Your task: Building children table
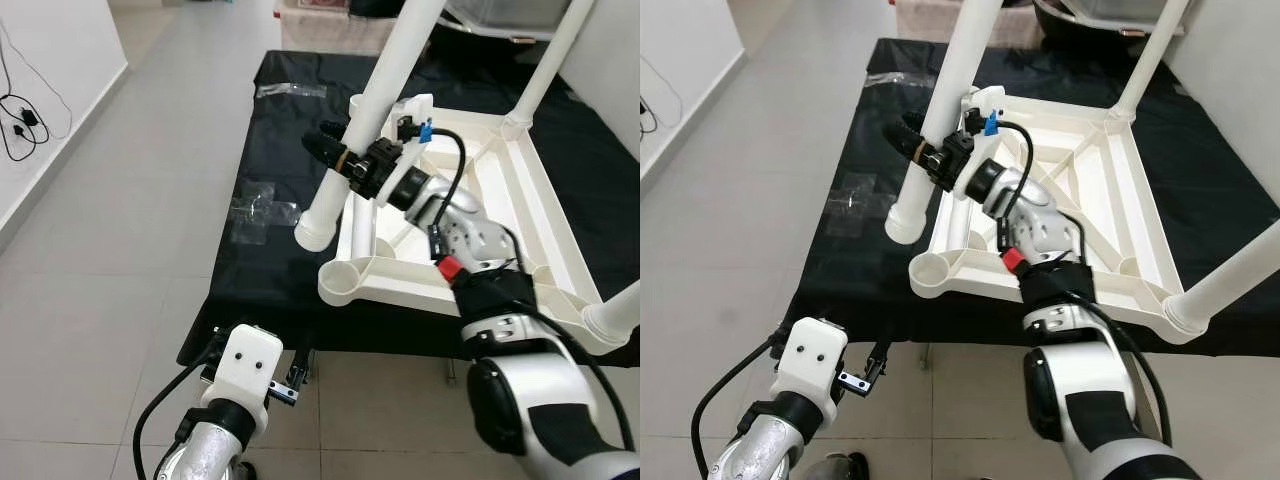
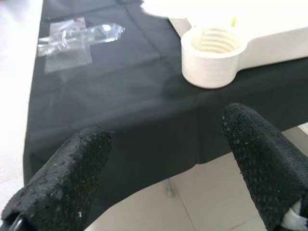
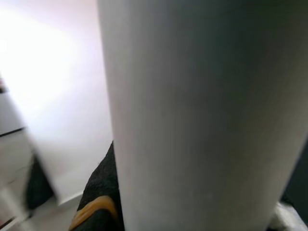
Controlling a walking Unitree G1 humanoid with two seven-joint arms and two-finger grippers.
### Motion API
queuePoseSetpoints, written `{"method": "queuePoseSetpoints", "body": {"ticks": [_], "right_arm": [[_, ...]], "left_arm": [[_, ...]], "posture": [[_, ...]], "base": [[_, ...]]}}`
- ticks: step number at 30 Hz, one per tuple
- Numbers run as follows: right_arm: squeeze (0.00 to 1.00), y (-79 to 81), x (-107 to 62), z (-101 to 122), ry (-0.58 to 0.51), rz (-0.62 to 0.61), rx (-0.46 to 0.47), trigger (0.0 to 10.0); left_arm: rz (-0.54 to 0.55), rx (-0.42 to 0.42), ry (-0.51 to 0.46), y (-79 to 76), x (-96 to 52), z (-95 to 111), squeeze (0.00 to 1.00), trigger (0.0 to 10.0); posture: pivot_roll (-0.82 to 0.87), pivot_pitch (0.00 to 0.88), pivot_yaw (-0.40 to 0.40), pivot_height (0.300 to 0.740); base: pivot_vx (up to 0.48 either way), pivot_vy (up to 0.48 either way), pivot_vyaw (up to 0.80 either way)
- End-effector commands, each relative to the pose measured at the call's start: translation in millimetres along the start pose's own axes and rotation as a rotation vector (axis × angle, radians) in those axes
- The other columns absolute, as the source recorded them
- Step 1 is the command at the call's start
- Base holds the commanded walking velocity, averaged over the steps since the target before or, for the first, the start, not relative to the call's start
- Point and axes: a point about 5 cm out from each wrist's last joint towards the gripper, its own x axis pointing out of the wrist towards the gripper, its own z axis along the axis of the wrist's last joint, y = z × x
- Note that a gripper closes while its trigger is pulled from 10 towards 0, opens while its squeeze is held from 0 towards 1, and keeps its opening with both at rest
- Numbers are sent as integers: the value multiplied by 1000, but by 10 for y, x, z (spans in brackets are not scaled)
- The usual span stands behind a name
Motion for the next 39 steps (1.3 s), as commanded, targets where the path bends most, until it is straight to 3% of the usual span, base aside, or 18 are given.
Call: {"method": "queuePoseSetpoints", "body": {"ticks": [1, 2, 5, 10, 13, 16, 22, 32, 39], "right_arm": [[0, 22, 6, 44, -4, 63, 6, 10000], [0, 6, -64, 130, -18, 128, 29, 10000], [0, 5, -81, 157, -21, 149, 31, 10000], [0, 56, -176, 223, -23, 315, 46, 10000], [0, 69, -173, 227, -26, 350, 61, 10000], [0, 114, -139, 158, 37, 432, 32, 10000], [0, 84, -17, 98, 143, 430, -45, 10000], [0, 69, 12, 180, 145, 436, -99, 10000], [0, 130, 21, 120, 160, 525, -125, 10000]], "left_arm": [[-16, -7, 26, -17, -16, -69, 0, 10000], [-21, -10, 29, -22, -29, -78, 0, 10000], [-22, -11, 30, -23, -33, -81, 0, 10000], [-29, -18, 37, -22, -44, -87, 0, 10000], [-31, -17, 39, -23, -48, -87, 0, 10000], [-34, -16, 34, -25, -64, -67, 0, 10000], [-37, -22, 32, -44, -110, -21, 0, 10000], [-42, -25, 38, -60, -133, -9, 0, 10000], [-34, -23, 43, -48, -137, -7, 0, 10000]], "posture": [[105, 135, -72, 740], [102, 140, -63, 740], [102, 140, -63, 740], [103, 154, -63, 740], [104, 157, -63, 740], [108, 184, -53, 740], [119, 224, -57, 740], [118, 248, -62, 740], [117, 250, -59, 740]], "base": [[0, 0, 0], [0, 0, 0], [0, 0, 0], [0, 0, 0], [0, 0, 0], [0, 0, 0], [0, 0, 0], [0, 0, 0], [0, 0, 0]]}}
